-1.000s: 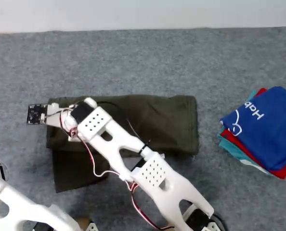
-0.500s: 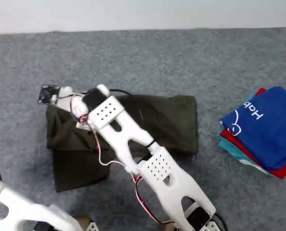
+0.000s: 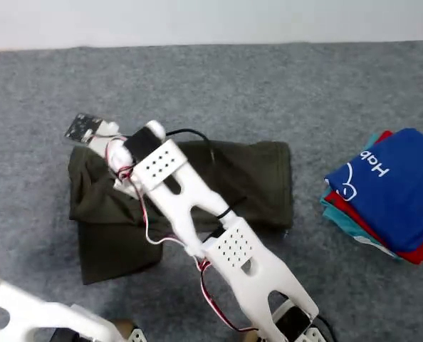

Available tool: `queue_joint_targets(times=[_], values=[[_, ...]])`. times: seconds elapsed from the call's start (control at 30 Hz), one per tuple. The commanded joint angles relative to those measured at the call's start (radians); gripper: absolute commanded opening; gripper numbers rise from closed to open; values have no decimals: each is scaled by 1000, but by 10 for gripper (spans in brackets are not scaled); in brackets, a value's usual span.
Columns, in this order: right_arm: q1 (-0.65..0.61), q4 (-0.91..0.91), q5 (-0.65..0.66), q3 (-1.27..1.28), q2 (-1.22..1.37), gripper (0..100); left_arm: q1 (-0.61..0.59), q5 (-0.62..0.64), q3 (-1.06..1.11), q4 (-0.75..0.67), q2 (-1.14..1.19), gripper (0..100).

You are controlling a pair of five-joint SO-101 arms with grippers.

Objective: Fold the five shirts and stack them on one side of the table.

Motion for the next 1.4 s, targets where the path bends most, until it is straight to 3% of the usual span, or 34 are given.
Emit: queue_joint_targets(times=[0.0, 0.27, 0.7, 1.0, 1.37], values=[[-16, 38, -14, -46, -19, 140, -2, -3, -33, -20, -25, 8], [-4, 38, -14, -48, 105, 140, -6, -3, -39, -20, -25, 8], [177, 38, -8, -69, 110, 140, -3, -3, -39, -21, -25, 8], [28, 41, -14, -69, 13, 140, -3, -3, -41, -23, -25, 8], [-82, -28, -15, -49, 85, 139, -8, -3, -41, -74, -25, 8]])
